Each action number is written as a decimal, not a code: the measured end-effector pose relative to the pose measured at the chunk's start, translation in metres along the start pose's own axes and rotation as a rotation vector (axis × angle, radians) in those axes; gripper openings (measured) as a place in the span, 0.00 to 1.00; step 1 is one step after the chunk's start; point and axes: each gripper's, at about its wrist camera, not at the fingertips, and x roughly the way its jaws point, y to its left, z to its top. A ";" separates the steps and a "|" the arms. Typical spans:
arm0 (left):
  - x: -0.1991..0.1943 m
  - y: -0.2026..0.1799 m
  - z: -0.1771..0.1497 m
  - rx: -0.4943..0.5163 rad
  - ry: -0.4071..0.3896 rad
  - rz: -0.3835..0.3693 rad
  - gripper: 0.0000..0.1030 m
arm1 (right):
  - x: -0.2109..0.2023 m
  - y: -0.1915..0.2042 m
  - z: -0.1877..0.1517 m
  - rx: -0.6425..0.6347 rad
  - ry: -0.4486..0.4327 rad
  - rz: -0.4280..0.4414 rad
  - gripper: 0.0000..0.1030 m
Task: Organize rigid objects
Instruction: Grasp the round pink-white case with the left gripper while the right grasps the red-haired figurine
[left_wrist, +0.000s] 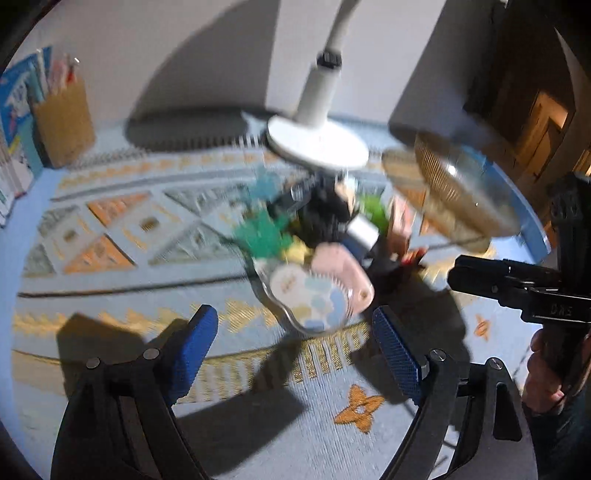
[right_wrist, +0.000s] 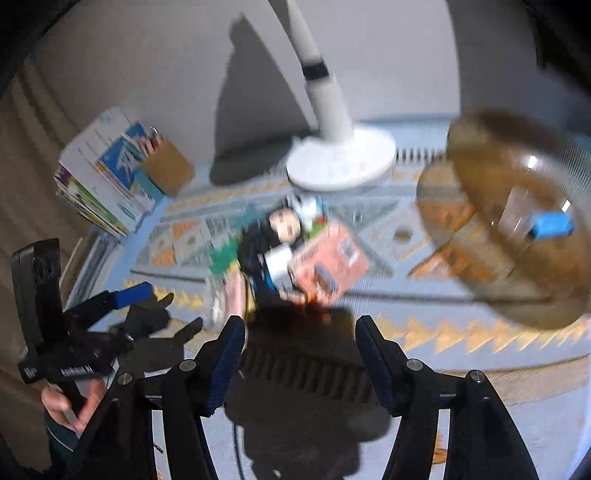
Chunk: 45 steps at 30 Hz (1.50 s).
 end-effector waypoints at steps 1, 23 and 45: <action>0.007 -0.004 -0.002 0.016 0.014 0.009 0.82 | 0.008 -0.003 -0.002 0.005 0.013 -0.005 0.59; -0.010 0.058 -0.014 -0.093 0.004 0.079 0.81 | 0.032 0.039 -0.033 -0.110 0.087 0.068 0.47; 0.023 0.026 0.008 0.033 0.011 0.134 0.45 | 0.052 0.038 -0.024 -0.183 0.028 -0.230 0.34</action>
